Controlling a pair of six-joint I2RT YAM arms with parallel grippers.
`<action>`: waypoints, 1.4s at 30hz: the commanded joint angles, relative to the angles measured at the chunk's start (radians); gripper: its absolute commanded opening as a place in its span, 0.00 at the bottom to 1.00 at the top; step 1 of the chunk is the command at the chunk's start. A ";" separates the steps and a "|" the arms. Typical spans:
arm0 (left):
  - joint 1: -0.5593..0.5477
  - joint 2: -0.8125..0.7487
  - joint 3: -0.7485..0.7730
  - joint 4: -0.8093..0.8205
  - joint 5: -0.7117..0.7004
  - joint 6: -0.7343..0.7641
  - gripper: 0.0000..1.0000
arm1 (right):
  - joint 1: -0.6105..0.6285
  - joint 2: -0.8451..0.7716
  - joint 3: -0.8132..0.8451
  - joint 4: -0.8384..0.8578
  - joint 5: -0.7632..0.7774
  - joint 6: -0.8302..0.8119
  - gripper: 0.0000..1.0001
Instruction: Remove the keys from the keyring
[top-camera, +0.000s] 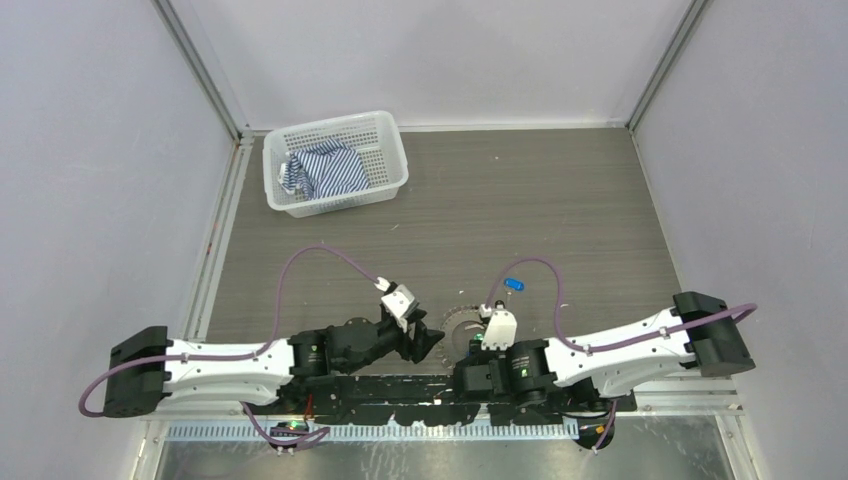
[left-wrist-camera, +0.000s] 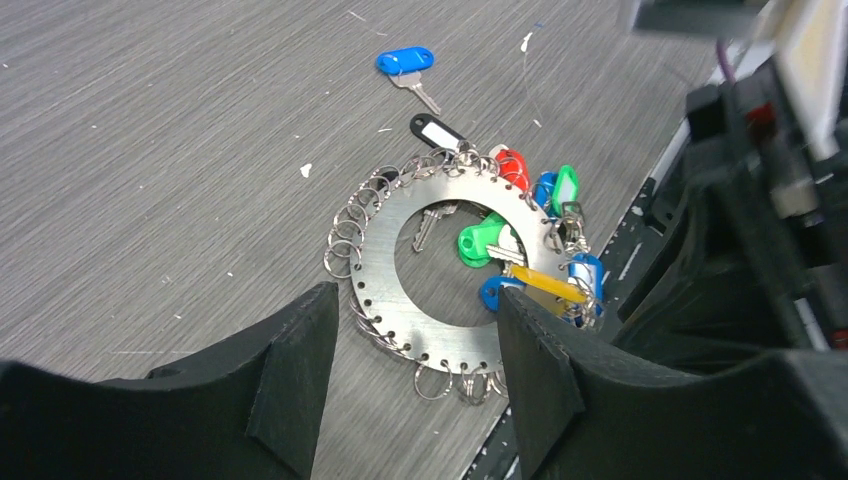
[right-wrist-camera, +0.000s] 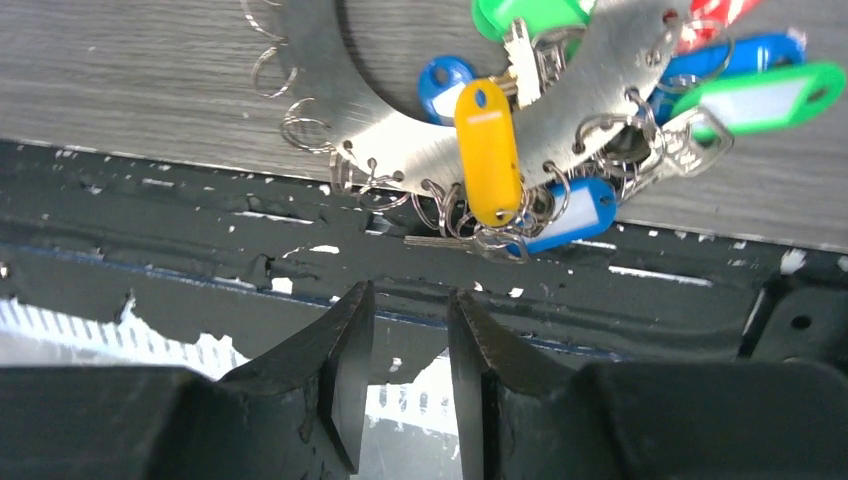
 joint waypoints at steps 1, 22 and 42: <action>-0.017 -0.086 -0.002 -0.102 -0.026 -0.030 0.60 | 0.047 0.019 0.026 -0.102 0.108 0.316 0.39; -0.028 -0.156 0.000 -0.146 -0.021 0.013 0.60 | -0.219 -0.054 -0.234 0.259 0.190 0.183 0.01; -0.030 0.308 -0.057 0.767 0.113 0.553 0.57 | -0.590 -0.269 0.177 0.106 -0.294 -1.069 0.01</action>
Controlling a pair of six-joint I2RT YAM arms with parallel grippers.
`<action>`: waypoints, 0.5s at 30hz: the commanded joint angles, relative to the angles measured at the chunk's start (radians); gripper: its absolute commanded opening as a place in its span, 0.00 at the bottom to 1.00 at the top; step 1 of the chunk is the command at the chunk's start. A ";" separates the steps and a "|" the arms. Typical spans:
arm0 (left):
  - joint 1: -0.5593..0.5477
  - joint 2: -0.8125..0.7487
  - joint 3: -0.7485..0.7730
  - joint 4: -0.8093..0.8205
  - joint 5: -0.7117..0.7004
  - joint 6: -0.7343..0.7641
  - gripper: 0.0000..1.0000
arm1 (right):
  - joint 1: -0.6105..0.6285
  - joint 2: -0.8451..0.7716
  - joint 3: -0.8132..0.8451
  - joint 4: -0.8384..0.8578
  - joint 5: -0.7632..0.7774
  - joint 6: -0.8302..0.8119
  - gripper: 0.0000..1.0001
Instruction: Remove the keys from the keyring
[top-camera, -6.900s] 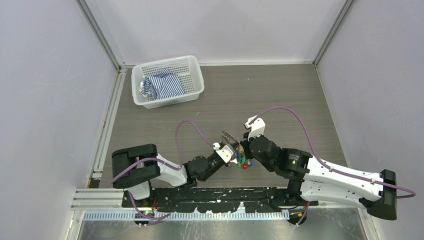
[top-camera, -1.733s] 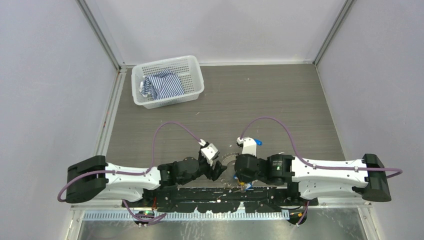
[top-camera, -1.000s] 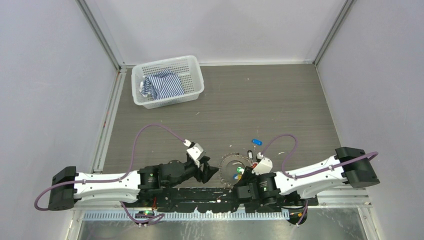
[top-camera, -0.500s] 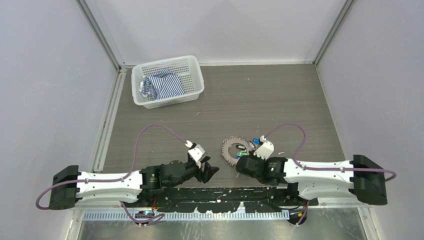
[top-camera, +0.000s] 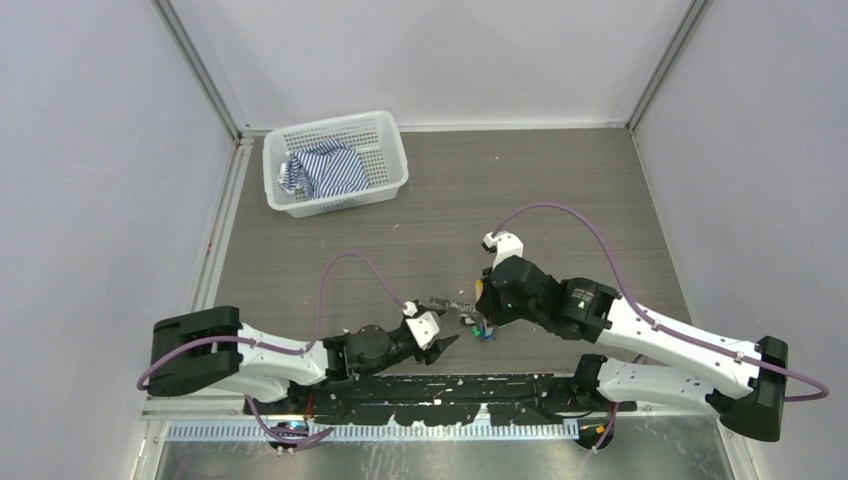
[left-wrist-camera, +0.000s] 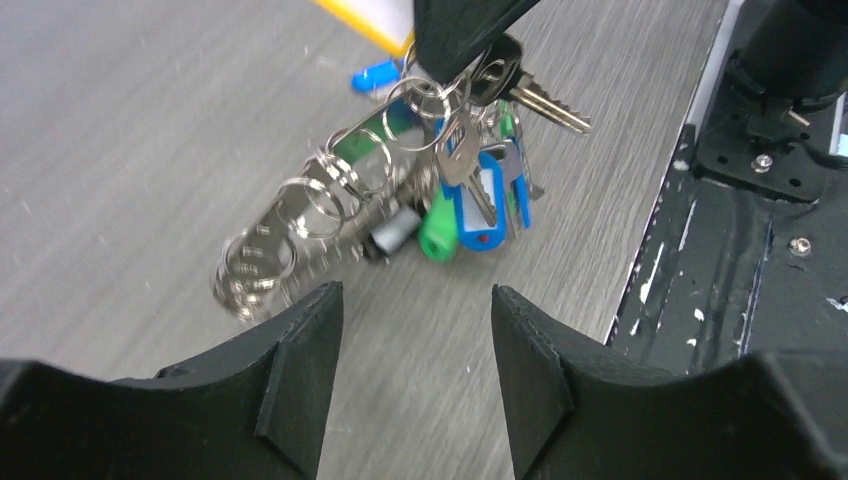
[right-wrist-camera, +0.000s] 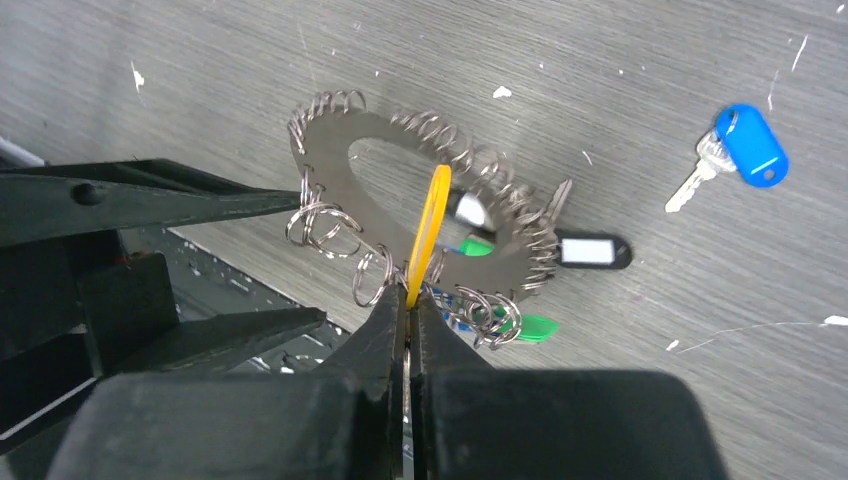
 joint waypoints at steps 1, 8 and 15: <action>-0.005 -0.061 0.036 0.202 0.098 0.230 0.56 | -0.034 -0.020 0.097 -0.062 -0.119 -0.195 0.01; -0.008 -0.369 0.115 -0.285 0.167 0.295 0.54 | -0.057 0.002 0.140 -0.083 -0.176 -0.229 0.01; -0.007 -0.252 0.222 -0.332 0.157 0.303 0.64 | -0.062 0.012 0.207 -0.092 -0.136 -0.243 0.01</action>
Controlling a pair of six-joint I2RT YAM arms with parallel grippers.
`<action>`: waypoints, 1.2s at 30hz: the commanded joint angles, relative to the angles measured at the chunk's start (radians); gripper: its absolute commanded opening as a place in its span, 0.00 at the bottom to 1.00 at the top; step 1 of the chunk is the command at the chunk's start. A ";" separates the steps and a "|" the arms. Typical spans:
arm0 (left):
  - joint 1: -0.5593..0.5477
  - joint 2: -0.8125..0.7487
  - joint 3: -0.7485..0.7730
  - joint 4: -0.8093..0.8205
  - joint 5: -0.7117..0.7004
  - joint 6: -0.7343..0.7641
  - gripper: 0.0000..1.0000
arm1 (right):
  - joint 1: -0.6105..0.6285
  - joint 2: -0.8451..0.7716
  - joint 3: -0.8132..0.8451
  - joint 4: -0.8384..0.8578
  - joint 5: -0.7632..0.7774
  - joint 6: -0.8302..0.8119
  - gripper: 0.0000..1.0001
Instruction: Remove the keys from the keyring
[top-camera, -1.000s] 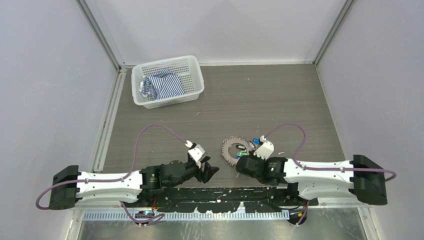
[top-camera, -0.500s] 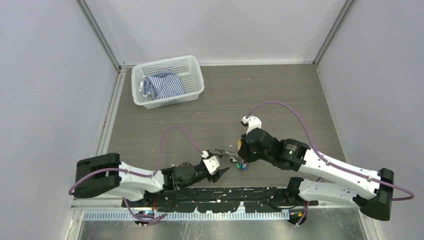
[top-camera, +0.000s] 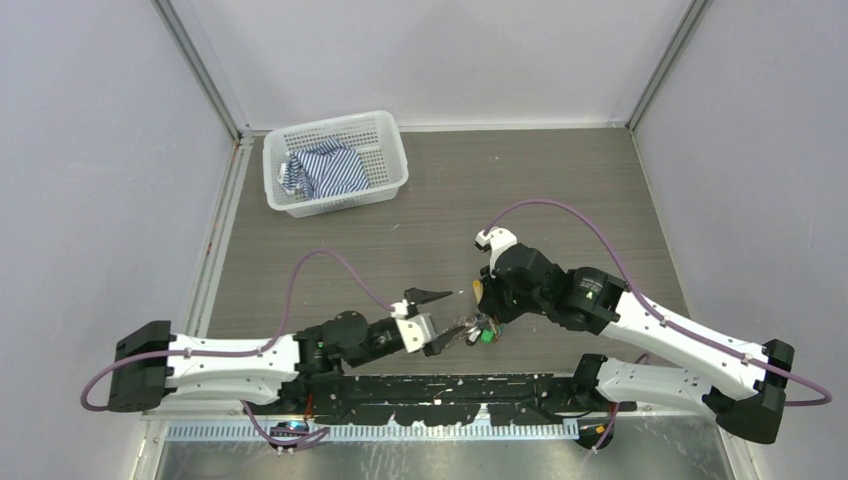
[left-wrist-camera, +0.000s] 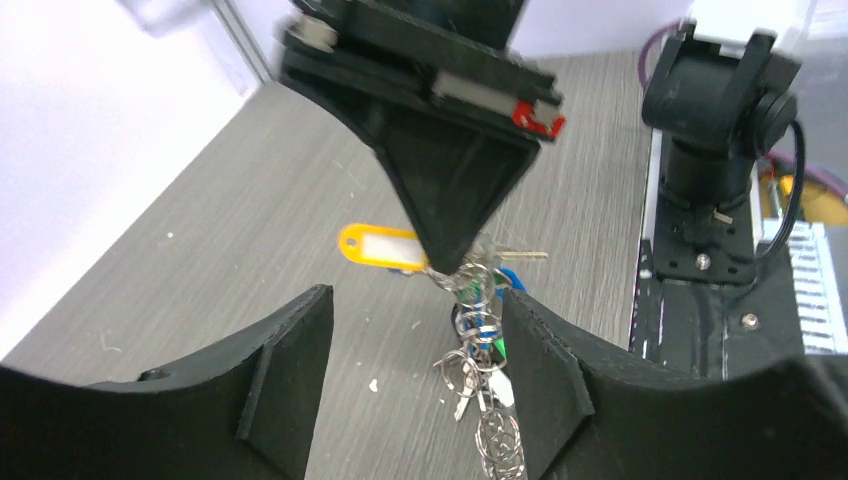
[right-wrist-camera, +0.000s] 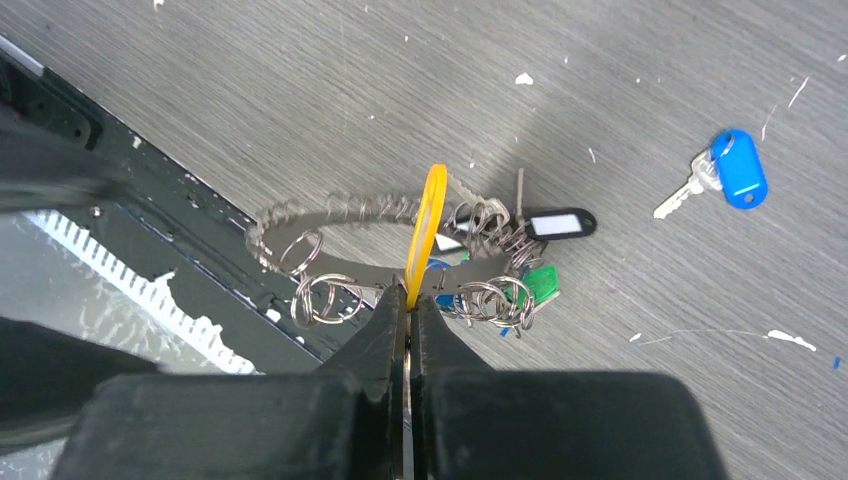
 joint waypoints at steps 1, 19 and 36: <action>-0.002 0.125 0.078 -0.047 0.026 0.002 0.65 | -0.005 -0.003 0.100 0.032 0.039 -0.023 0.01; 0.014 0.414 0.117 0.277 -0.193 -0.020 0.41 | -0.004 -0.006 0.162 0.068 -0.007 0.033 0.01; 0.012 0.416 -0.014 0.679 -0.177 0.183 0.00 | -0.004 -0.261 -0.097 0.278 0.169 0.184 0.17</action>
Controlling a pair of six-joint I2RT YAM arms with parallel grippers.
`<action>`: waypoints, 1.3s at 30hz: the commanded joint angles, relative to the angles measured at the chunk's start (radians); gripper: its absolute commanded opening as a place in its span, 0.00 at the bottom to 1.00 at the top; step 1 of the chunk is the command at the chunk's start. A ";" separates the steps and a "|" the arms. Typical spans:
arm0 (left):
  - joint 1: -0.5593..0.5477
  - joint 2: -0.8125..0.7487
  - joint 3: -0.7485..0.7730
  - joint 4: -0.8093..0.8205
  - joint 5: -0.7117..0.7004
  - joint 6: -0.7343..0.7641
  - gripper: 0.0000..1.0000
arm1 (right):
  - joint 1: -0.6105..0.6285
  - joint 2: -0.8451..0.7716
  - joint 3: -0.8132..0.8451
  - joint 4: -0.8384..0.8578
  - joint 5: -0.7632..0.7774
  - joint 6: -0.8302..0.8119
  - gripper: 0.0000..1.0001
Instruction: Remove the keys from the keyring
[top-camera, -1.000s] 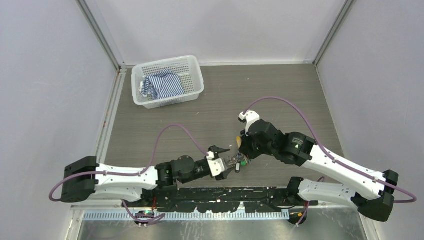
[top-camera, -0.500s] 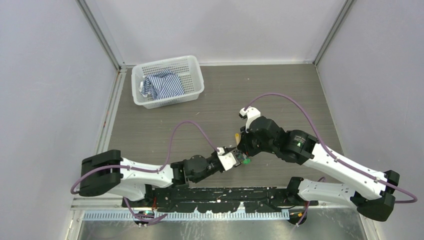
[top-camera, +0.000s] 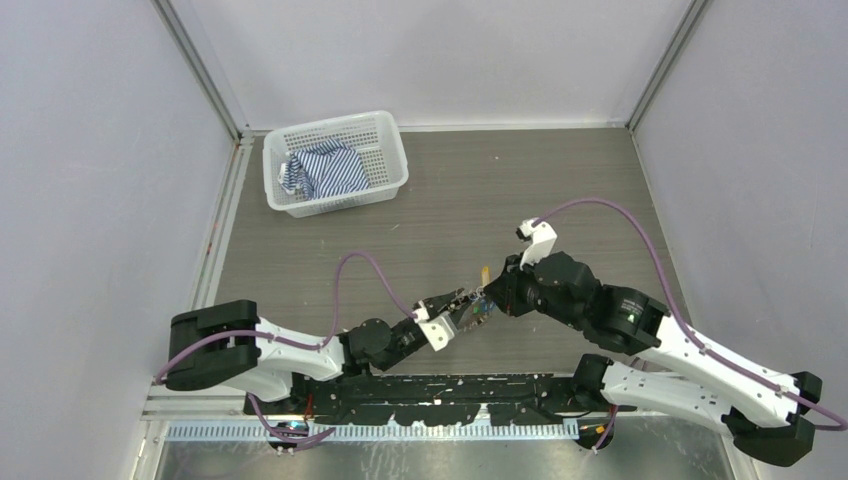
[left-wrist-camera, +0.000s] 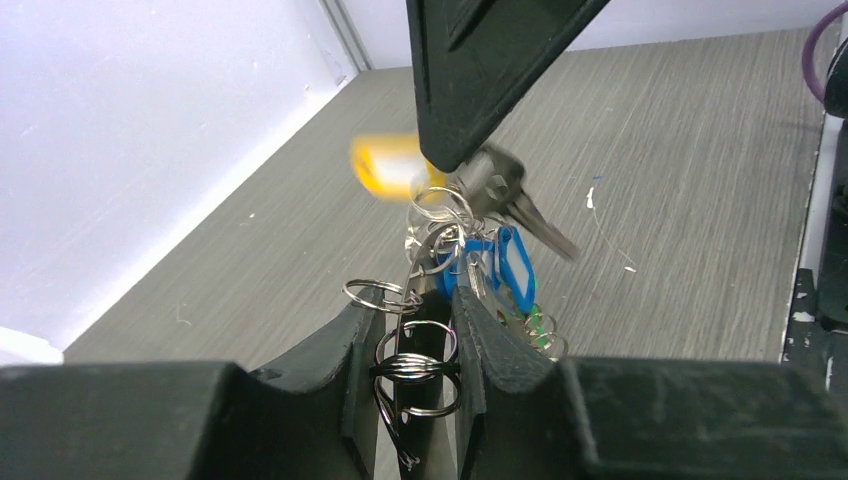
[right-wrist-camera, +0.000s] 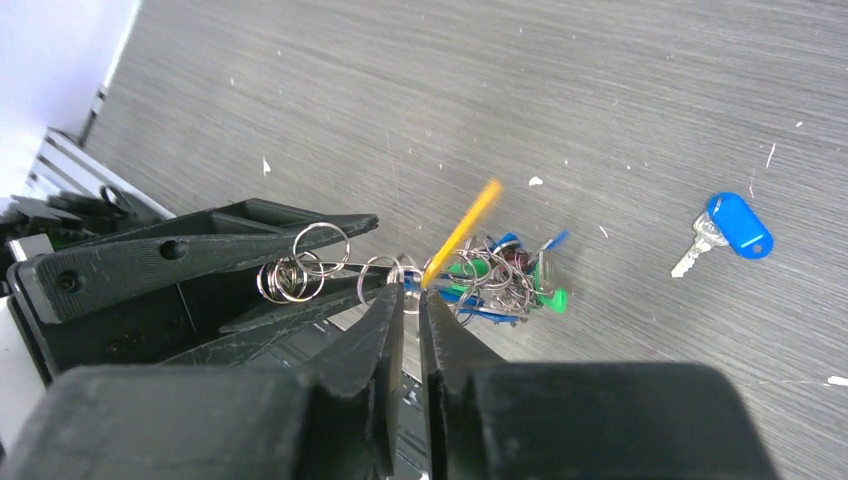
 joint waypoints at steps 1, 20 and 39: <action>0.004 -0.057 0.017 0.106 0.015 0.070 0.00 | 0.000 -0.079 -0.062 0.161 0.058 0.053 0.20; 0.003 -0.205 0.076 -0.090 0.028 0.179 0.00 | -0.001 -0.166 -0.173 0.289 -0.119 -0.017 0.40; 0.004 -0.242 0.176 -0.210 0.074 0.179 0.00 | 0.000 -0.201 -0.275 0.477 -0.124 -0.114 0.38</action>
